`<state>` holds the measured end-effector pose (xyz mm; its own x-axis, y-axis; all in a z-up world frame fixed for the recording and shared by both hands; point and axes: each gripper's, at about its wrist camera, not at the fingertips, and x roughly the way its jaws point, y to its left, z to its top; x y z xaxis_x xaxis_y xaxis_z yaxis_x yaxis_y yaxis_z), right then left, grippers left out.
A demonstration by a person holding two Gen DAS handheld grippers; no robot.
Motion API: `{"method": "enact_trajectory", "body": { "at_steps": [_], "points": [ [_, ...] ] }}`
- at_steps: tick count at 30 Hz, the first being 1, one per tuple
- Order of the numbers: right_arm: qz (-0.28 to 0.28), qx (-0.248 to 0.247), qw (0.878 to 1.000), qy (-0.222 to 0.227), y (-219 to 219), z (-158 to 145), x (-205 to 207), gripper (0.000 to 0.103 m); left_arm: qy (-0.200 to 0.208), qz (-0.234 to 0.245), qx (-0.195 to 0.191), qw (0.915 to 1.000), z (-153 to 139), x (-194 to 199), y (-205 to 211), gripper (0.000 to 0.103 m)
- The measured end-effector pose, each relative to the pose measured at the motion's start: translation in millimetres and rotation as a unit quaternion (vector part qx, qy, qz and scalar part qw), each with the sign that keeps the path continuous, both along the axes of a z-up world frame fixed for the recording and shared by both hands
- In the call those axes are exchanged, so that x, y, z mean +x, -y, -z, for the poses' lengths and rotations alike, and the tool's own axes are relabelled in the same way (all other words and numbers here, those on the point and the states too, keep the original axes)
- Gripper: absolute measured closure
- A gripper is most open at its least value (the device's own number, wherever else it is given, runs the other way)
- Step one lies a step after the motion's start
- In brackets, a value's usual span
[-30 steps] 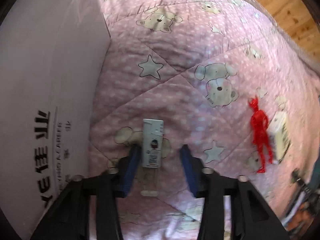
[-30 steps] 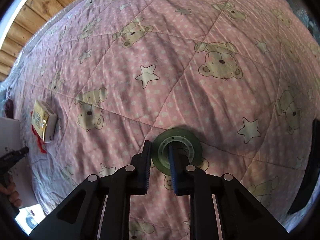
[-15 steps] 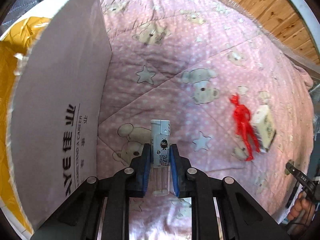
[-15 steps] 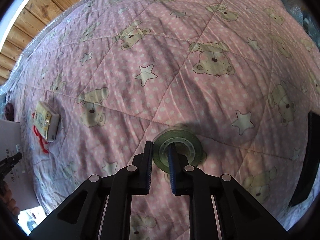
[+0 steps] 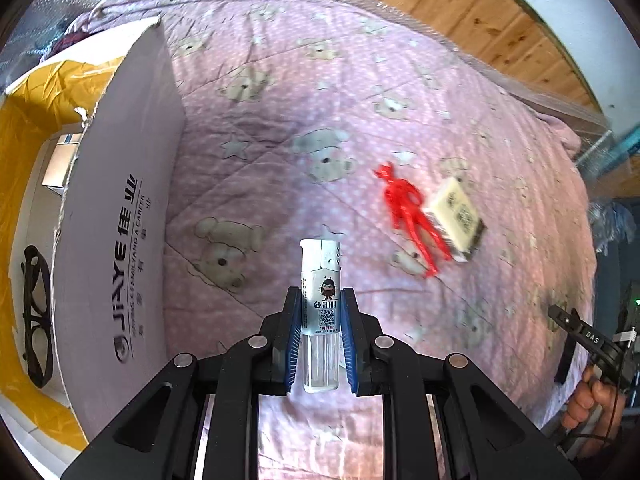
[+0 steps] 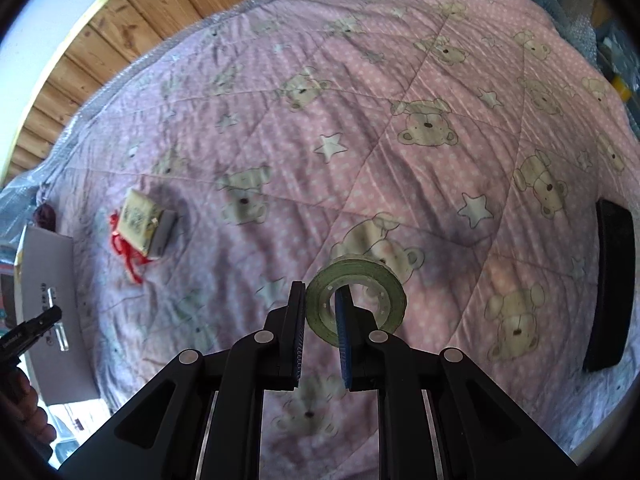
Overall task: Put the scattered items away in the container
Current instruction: 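Lift the clear bottle and green tape roll toward the white box with both tools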
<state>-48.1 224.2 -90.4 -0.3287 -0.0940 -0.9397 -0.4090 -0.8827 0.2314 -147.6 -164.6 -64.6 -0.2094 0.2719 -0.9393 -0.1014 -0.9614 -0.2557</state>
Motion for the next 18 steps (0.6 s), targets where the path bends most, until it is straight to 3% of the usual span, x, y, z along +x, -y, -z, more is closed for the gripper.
{"method": "enact_trajectory", "body": {
  "at_steps": [18],
  "points": [
    [-0.053,0.002,0.998,-0.017,59.4,-22.5,40.9,0.088,-0.058,0.008,0.031,0.9978,-45.7,36.3,12.5,0.083]
  ]
}}
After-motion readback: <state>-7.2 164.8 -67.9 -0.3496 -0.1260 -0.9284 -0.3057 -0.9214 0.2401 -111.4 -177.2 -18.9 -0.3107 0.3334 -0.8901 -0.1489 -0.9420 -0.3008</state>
